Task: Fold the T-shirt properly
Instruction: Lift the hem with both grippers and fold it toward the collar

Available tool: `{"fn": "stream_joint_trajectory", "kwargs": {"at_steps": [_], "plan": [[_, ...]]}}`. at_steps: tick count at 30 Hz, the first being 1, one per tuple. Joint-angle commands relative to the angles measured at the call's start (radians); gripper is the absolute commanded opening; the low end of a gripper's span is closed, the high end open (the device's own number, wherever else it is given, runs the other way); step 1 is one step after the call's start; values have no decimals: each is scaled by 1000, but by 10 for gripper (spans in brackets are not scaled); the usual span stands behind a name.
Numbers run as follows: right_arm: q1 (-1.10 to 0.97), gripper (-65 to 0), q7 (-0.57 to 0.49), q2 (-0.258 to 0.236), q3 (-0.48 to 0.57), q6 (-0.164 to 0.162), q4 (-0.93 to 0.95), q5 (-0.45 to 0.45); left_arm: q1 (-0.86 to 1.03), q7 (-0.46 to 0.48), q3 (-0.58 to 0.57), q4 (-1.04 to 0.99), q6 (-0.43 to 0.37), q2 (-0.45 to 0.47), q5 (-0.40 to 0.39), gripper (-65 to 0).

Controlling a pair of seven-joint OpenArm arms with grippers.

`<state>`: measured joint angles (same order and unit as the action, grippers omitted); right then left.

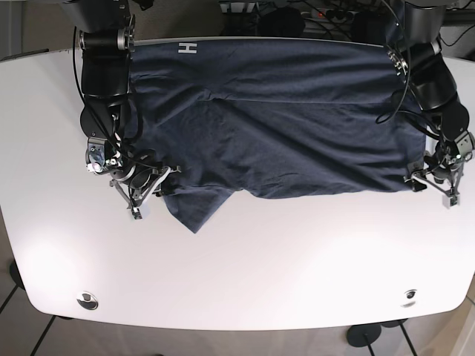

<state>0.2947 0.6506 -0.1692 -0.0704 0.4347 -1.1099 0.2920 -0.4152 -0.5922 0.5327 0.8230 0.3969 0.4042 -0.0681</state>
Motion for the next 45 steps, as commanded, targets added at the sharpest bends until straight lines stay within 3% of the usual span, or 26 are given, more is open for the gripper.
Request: {"fn": "stream_joint_trajectory", "kwargs": {"at_steps": [1,9,10,13,17,21,24,27,30,36,39,45], "plan": [[27,-628,-30,-8,-4,5,-20,14,-35,25,-1,-24,3,23,-12,-253],[22,-628,-48,-8,-4,5,-22,16,-9,25,-1,-46,52,23,-9,-276],[22,-629,-48,-8,-4,5,-22,16,-1,27,-1,-46,52,23,-9,-336],[22,-629,-48,-8,-4,5,-22,16,0,56,-1,-46,52,23,-9,-643],[27,-629,-48,-6,-4,5,-22,16,0,93,-62,-23,61,22,-19,-650],[24,-629,-48,-6,-4,3,-86,16,17,91,-56,138,168,9,-19,-650],[16,-631,-36,-11,-4,3,-177,16,54,88,-55,289,173,-23,-19,-650],[-21,-631,48,-28,-26,3,-324,16,118,15,20,482,185,-60,-20,-650],[-87,-631,148,-28,-101,3,-513,20,138,-94,117,620,301,-112,-20,-650],[-259,-631,258,-25,-191,3,-786,26,212,-229,191,757,301,-135,-19,-650],[-374,-631,263,0,-240,5,-879,26,267,-236,231,767,301,-135,-19,-650],[-553,-631,255,1,-251,8,-893,26,407,-236,284,763,301,-133,-19,-650]]}}
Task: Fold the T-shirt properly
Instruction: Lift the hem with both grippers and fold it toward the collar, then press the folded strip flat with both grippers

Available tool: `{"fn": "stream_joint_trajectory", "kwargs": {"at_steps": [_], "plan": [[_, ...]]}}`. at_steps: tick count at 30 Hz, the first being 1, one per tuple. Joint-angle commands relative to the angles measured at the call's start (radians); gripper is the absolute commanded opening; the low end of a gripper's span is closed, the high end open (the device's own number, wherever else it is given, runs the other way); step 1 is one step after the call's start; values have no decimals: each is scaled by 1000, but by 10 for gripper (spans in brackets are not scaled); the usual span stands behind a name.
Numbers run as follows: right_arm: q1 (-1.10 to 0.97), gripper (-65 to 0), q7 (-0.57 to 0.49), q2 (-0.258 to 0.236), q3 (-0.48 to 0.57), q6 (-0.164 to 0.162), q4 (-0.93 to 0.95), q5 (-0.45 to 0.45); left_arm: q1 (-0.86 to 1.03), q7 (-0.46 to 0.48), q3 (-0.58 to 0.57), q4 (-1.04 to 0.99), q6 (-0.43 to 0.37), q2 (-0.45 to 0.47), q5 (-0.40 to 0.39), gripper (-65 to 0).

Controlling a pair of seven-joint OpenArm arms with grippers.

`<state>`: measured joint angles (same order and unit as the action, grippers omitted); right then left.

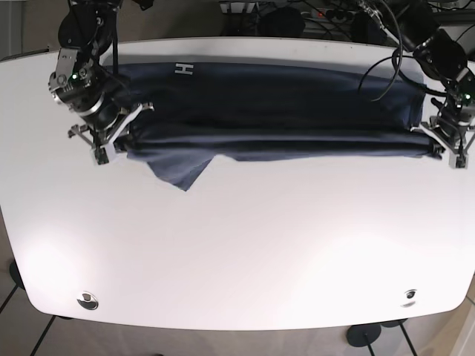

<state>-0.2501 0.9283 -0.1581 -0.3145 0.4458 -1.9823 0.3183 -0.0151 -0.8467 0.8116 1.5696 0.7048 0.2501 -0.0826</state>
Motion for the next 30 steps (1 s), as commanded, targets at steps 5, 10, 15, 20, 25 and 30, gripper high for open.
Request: {"fn": "stream_joint_trajectory", "kwargs": {"at_steps": [5,10,15,20,25,30], "plan": [[-94,-625,-24,56,-74,3,-18,-5,86,22,-14,13,-7,21,4,-650],[-148,-406,-19,65,-88,-5,-28,-1,99,19,-56,13,-7,27,5,-304],[-111,-173,-22,65,-101,3,-36,0,94,17,-57,82,-7,41,-6,-272],[41,-176,-19,61,-42,-3,16,-8,93,17,-73,167,-7,-13,-6,-272],[162,-176,-18,58,76,-5,173,-11,134,17,-206,139,-7,-42,-4,-272],[235,-176,-24,62,94,-6,338,-11,165,17,-206,90,-7,-54,-3,-272]]}}
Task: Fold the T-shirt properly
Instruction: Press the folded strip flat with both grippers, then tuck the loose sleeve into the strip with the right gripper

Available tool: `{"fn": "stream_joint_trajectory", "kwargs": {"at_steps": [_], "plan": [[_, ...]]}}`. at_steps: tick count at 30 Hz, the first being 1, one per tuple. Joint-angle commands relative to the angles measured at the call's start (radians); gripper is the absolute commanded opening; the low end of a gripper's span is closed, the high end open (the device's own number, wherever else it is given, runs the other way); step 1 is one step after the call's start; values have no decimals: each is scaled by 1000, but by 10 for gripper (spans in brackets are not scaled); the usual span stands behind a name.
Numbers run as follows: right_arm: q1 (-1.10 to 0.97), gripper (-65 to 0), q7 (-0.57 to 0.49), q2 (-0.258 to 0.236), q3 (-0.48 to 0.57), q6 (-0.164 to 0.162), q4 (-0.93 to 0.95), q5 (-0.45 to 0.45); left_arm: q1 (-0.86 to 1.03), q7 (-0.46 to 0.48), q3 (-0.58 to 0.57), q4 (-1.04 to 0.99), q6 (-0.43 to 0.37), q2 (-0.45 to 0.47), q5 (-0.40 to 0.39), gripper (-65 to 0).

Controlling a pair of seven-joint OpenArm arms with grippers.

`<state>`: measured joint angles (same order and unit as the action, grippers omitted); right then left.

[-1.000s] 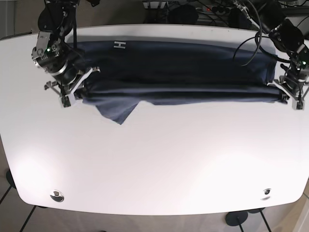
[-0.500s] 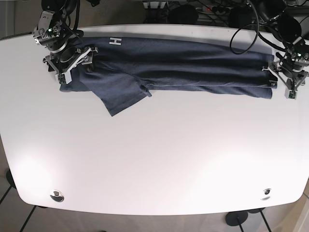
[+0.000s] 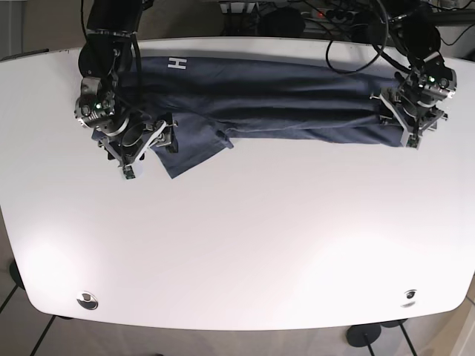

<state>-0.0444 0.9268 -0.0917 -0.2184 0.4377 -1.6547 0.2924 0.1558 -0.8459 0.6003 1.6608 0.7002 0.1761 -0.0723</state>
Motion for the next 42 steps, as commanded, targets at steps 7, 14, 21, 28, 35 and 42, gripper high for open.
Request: {"fn": "stream_joint_trajectory", "kwargs": {"at_steps": [7,14,21,28,35,42], "plan": [[87,-178,-82,-16,81,2,166,15,-3,21,7,-89,-2,50,-14,-272],[88,-539,-140,16,133,2,172,15,-8,23,7,-89,-2,52,-14,-272],[24,-634,-148,17,129,2,-52,26,-9,23,7,-90,-2,52,-14,-272],[-259,-634,-53,42,47,2,-387,61,-9,23,7,-90,-2,52,-14,-272],[-349,-631,-56,50,-215,3,-335,109,-11,24,5,-162,-2,76,-14,-272],[-398,-303,-55,50,-344,8,-364,118,-11,24,5,-178,-2,79,-14,-272]]}}
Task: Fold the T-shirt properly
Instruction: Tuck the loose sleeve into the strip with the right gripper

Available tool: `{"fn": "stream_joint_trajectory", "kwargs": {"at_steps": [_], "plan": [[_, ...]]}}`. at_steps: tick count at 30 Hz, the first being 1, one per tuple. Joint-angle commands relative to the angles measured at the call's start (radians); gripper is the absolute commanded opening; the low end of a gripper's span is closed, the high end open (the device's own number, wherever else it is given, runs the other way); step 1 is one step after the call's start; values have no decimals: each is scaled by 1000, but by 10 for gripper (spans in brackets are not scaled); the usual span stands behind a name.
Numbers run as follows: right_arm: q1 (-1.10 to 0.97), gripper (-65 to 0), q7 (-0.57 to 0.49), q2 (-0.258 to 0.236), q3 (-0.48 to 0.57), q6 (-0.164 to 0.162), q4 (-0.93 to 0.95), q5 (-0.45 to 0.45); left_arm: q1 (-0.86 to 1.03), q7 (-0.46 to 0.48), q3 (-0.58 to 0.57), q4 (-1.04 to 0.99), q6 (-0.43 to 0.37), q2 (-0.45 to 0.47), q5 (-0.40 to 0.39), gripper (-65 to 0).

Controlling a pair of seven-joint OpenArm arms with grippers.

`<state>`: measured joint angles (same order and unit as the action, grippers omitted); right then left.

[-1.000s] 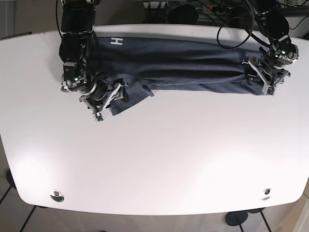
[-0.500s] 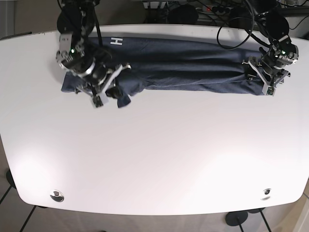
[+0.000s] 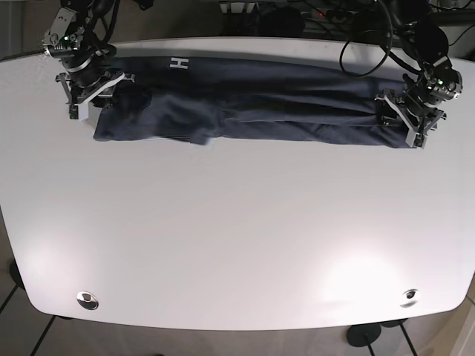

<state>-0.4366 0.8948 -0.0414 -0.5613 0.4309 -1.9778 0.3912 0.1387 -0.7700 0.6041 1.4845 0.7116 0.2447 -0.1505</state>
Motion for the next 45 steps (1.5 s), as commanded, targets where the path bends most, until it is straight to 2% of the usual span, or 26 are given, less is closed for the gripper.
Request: {"fn": "stream_joint_trajectory", "kwargs": {"at_steps": [1,3,5,8,11,12,13,15,17,18,20,24,28,31,34,36,37,38,40,41,43,45], "plan": [[-23,-217,-22,1,10,23,-53,41,6,-52,0,2,-14,11,64,-272],[-32,-198,-22,-5,51,56,-54,153,6,-52,0,2,-14,11,64,-272],[-32,-198,-21,-22,126,69,-54,197,5,-52,0,2,-14,11,64,-272],[6,-200,-21,-30,238,67,-53,194,5,-52,0,-3,-14,11,64,-272],[40,-203,-21,-30,291,65,-39,194,5,-52,0,-3,-14,11,64,-272],[54,-224,-21,-30,304,65,-22,193,5,-52,0,-3,-14,11,64,-272],[65,-268,-21,-33,309,65,-1,193,5,-52,0,-3,-14,11,64,-272],[78,-398,-21,-44,312,65,53,165,5,-52,0,-3,-14,11,64,-272],[80,-571,-22,-44,327,65,117,55,5,-52,1,-3,-14,11,64,-272],[78,-599,-24,-42,324,65,140,21,5,-52,1,-3,-14,11,64,-272],[71,-602,-44,-42,320,65,176,-18,5,-52,1,-3,-14,11,64,-272],[57,-602,-151,-50,283,65,306,-25,-20,-52,1,-49,-14,11,65,-272],[160,-602,-159,-61,283,65,394,-28,-175,-52,-3,-258,-14,29,71,-269],[264,-602,-159,-84,287,65,479,-28,-268,-53,-17,-328,-14,38,67,-268],[362,-602,-157,-101,291,65,532,-28,-324,-69,-48,-308,-14,38,62,-265],[390,-602,-156,-102,292,65,532,-28,-324,-128,-11,-212,-14,34,61,-218],[397,-602,-156,-108,292,65,530,-28,-324,-153,6,-160,-14,32,42,-193],[402,-602,-154,-116,298,65,529,-28,-317,-185,23,-106,-14,32,-11,-171],[407,-602,-154,-120,335,65,513,-27,-311,-230,49,-58,-14,40,-102,-165],[404,-602,-154,-120,350,65,495,-27,-299,-251,90,-58,-14,41,-156,-165],[401,-602,-154,-120,360,65,479,-27,-296,-265,139,-86,-14,58,-208,-164],[401,-602,-154,-117,360,65,479,-27,-294,-263,133,-175,-14,63,-237,-164]]}}
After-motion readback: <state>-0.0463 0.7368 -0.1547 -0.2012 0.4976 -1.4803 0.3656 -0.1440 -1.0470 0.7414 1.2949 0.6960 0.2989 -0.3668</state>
